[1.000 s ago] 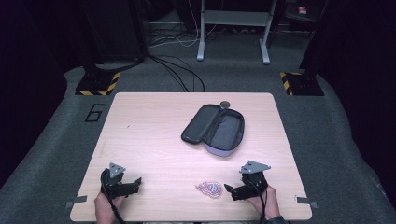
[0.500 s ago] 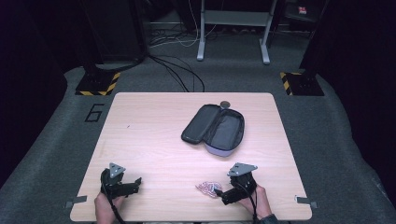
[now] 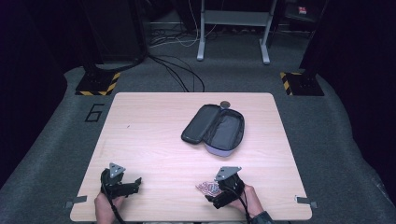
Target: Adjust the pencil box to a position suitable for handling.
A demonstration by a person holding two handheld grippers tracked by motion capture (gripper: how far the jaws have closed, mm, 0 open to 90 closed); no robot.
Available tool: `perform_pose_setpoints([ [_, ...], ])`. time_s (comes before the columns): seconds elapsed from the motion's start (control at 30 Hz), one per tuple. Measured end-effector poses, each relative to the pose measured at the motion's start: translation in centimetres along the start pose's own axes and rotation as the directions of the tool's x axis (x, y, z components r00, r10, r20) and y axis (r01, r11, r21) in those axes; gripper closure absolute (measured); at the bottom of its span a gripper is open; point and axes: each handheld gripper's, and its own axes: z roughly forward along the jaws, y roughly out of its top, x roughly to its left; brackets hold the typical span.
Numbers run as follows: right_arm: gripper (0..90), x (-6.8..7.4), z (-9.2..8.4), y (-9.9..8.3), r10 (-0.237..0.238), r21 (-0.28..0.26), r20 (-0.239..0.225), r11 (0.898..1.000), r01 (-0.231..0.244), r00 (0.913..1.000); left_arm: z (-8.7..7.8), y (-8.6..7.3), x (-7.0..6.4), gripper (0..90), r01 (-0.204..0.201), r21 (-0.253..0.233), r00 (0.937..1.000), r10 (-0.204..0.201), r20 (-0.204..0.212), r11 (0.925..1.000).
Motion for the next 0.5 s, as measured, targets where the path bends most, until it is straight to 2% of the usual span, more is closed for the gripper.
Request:
perform_pose_setpoints([
  [0.03, 10.4, -0.16, 0.06, -0.03, -0.018, 0.006, -0.008, 1.0, 0.018, 0.9998, -0.01, 0.0, 0.01, 5.2, -0.001, 0.001, 1.0, 0.001, 0.0, 1.0],
  [0.17, 15.0, -0.07, 0.35, -0.17, -0.002, 0.014, -0.003, 1.0, 0.002, 1.0, 0.0, 0.0, 0.0, 5.2, 0.0, 0.0, 1.0, 0.0, 0.0, 1.0],
  [0.5, 28.2, 0.03, 0.66, -0.38, -0.018, 0.029, 0.006, 0.999, 0.018, 0.9998, 0.01, 0.0, 0.01, 5.2, -0.002, -0.002, 1.0, 0.002, -0.001, 1.0],
])
